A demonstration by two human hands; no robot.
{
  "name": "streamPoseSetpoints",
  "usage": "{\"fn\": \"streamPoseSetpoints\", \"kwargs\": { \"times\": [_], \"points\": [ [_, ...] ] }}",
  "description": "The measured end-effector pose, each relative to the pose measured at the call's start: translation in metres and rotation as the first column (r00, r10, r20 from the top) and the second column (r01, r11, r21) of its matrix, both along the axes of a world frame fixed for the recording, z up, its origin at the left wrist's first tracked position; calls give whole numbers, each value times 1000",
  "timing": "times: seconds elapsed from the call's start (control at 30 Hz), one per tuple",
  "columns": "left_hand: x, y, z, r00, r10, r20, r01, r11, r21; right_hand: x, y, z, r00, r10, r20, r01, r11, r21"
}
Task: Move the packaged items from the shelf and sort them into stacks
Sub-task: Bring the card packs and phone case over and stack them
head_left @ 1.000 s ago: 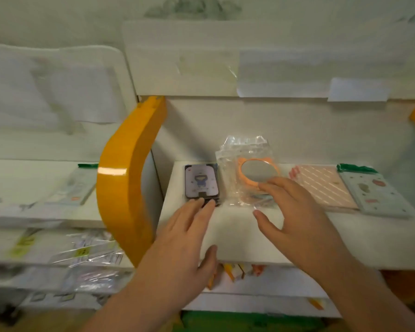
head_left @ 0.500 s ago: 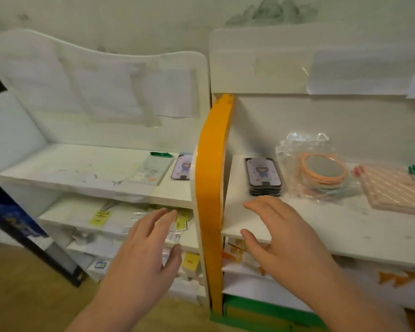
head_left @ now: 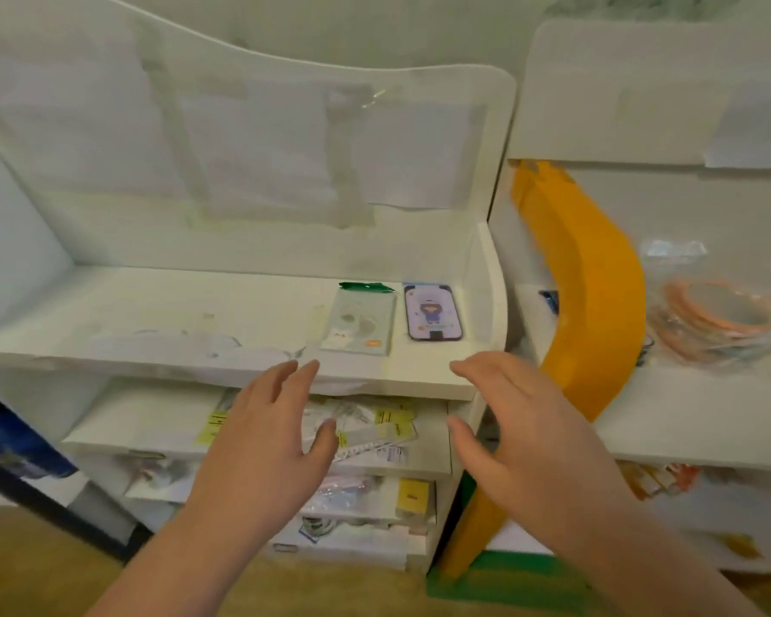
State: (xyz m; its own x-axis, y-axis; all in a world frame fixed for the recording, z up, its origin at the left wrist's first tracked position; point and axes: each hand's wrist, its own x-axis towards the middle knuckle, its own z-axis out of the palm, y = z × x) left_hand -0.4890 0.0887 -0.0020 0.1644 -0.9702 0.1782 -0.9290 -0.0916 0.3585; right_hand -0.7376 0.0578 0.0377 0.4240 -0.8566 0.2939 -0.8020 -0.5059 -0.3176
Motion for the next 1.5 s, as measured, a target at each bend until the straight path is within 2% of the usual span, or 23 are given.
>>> {"fn": "streamPoseSetpoints", "kwargs": {
  "times": [0.13, 0.33, 0.57, 0.77, 0.87, 1.03, 1.13, 1.3, 1.4, 1.5],
  "points": [
    [24, -25, 1, 998, -8, -60, 10, 999, 35, 23, -8, -6, 995, -90, -31, 90, 996, 17],
    [23, -91, -16, 998, -39, -47, 44, 992, 120, 41, -34, -16, 986, -165, -39, 166, 986, 17],
    [-4, -187, -40, 989, 58, 137, -110, 907, 406, 54, -92, -40, 982, -188, 18, 185, 977, 110],
    [-7, -207, -45, 981, 5, 195, -90, 898, 431, 66, -146, -50, 969, -242, 42, 235, 964, 126],
    [7, -215, -43, 983, -13, 182, -68, 899, 433, 75, -164, -56, 980, -197, -15, 196, 966, 170],
    [30, -231, -33, 994, 107, 19, -104, 879, 465, 91, -184, -61, 985, -143, -100, 163, 961, 224],
    [47, -239, -30, 974, 166, -156, -96, 919, 383, 96, -193, -64, 977, -170, -128, 197, 952, 233],
    [67, -241, -27, 820, 270, -506, -122, 944, 305, 98, -207, -70, 934, -238, -265, 308, 913, 267],
    [75, -229, -23, 759, 227, -610, -111, 969, 222, 98, -210, -81, 903, -259, -342, 376, 861, 341],
    [85, -217, -22, 654, 202, -729, -98, 978, 183, 99, -210, -90, 885, -297, -359, 427, 823, 374]
  ]
}}
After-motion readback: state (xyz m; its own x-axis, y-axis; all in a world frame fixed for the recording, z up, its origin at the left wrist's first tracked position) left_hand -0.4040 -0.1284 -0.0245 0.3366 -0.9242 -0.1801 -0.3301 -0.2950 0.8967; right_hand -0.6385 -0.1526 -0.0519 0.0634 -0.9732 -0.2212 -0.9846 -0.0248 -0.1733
